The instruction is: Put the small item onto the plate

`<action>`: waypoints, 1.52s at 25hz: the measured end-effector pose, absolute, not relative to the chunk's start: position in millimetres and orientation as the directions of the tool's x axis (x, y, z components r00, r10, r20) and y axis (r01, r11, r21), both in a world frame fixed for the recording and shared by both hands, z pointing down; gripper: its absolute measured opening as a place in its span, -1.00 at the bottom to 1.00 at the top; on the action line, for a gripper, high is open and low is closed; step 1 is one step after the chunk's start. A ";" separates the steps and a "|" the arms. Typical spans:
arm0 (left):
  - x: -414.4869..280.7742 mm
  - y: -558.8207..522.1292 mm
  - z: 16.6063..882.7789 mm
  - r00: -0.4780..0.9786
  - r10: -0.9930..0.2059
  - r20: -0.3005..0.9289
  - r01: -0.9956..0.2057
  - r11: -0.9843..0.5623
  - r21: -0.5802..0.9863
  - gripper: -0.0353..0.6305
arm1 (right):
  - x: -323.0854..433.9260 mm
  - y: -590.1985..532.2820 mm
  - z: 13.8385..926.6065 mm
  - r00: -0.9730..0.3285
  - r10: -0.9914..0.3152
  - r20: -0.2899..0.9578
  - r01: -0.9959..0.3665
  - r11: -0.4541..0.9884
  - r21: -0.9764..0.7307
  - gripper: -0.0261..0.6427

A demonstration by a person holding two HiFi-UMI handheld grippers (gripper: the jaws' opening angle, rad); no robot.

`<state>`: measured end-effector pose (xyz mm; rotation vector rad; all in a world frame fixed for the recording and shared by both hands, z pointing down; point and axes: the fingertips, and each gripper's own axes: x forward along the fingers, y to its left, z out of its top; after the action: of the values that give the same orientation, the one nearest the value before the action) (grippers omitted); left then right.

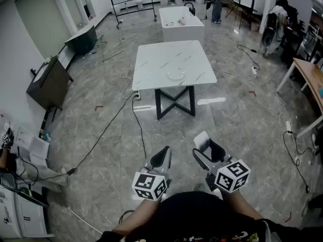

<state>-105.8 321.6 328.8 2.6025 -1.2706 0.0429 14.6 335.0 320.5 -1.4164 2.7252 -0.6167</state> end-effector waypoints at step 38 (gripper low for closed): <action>51.2 247.4 375.7 0.523 -0.813 0.255 -0.852 -0.506 0.135 -0.89 | 135.9 261.7 364.6 -0.681 -0.705 0.198 -0.728 0.622 -0.288 0.06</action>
<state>51.2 247.4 375.7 2.5216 -1.4057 0.2307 135.9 261.7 364.6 -1.2770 2.8888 -0.5602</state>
